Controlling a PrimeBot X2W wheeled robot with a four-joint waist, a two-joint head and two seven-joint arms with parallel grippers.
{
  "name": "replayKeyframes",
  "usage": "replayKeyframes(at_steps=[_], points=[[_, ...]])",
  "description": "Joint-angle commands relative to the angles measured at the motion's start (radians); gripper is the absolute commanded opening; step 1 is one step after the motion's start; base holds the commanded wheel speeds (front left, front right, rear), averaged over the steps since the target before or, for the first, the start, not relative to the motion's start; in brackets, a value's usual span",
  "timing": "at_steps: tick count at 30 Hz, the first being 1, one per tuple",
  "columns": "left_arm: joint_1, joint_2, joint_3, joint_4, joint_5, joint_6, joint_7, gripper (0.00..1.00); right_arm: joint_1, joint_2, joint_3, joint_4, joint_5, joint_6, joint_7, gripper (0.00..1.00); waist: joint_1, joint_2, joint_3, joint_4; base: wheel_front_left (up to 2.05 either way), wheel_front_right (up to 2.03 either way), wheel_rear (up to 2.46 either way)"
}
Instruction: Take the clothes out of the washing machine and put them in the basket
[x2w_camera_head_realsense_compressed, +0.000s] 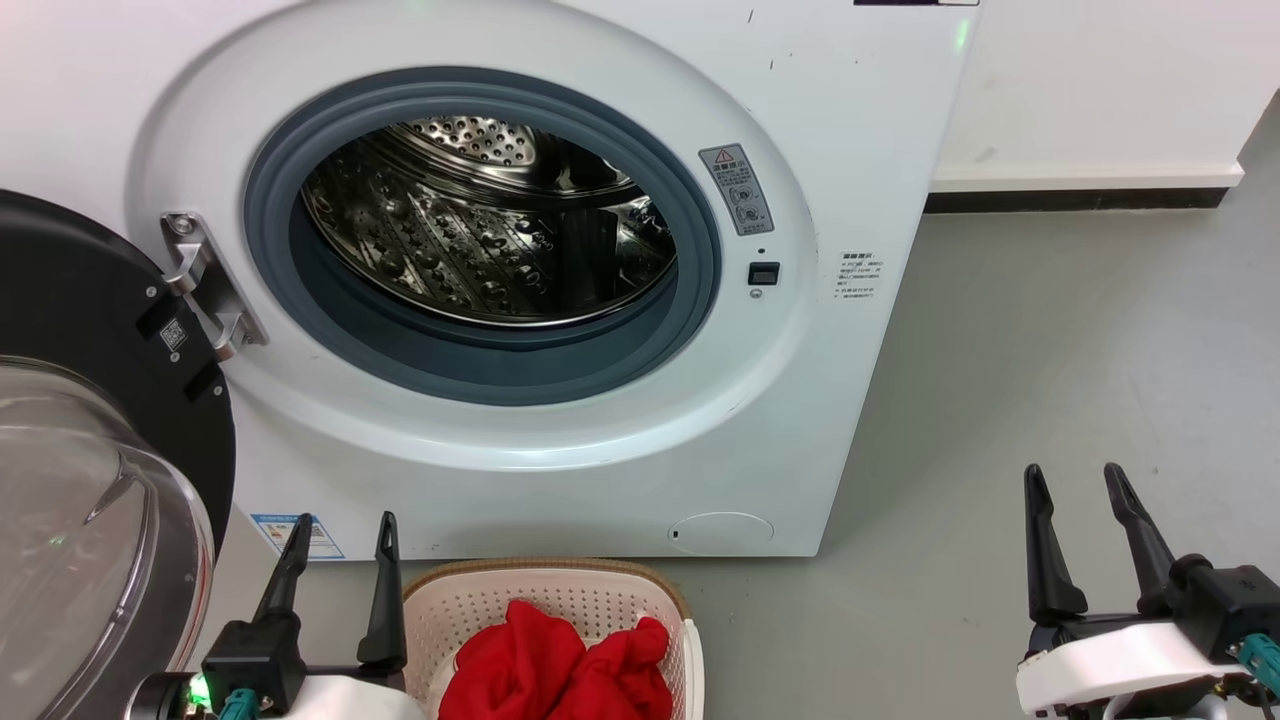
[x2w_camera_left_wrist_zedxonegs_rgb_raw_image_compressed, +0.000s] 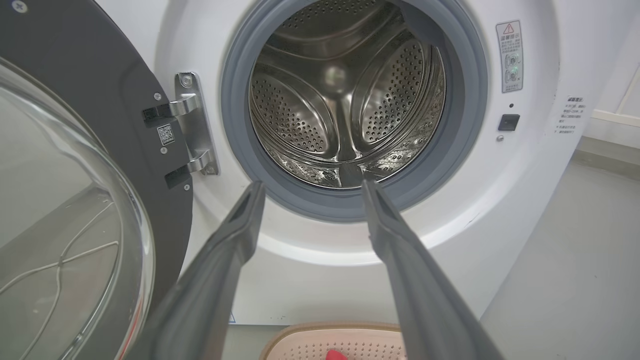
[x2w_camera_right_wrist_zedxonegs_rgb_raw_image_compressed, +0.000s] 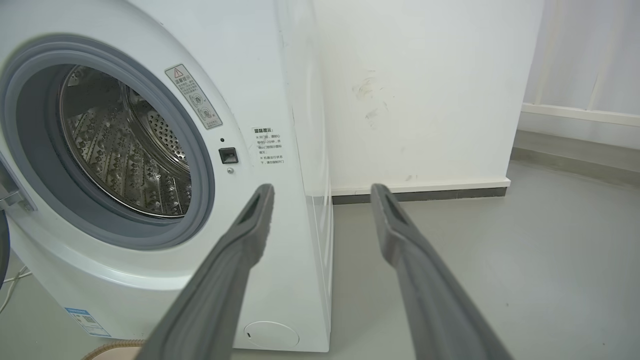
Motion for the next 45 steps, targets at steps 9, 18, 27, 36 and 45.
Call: replayKeyframes(at_steps=[9,18,27,36,45], points=[[0.008,-0.012,0.007,0.011,0.015,0.003,-0.002,1.00,0.011,-0.001,0.005,0.000,-0.001,-0.001,-0.002,1.00,0.0002,-0.0001,0.001,0.000,0.00,0.00,0.00],[-0.002,-0.017,0.019,0.027,0.009,-0.004,-0.002,1.00,0.011,-0.001,0.012,-0.002,-0.005,-0.001,-0.002,1.00,0.0002,-0.0001,0.007,-0.001,0.00,0.00,0.00],[-0.002,-0.021,0.037,0.063,-0.018,-0.002,0.016,0.00,0.010,0.003,0.015,0.030,0.025,0.000,0.010,0.00,0.0002,-0.0001,0.009,-0.001,0.00,0.00,0.00],[-0.027,-0.021,0.044,0.077,-0.227,-0.012,0.069,0.00,-0.008,0.001,0.007,0.042,0.226,0.000,0.059,0.00,0.0002,-0.0001,0.008,0.001,0.00,0.00,0.00],[-0.043,-0.021,0.043,0.082,-0.395,-0.019,0.104,0.00,-0.024,-0.001,0.001,0.051,0.387,0.000,0.099,0.00,0.0002,-0.0001,0.008,0.003,0.00,0.00,0.00]])
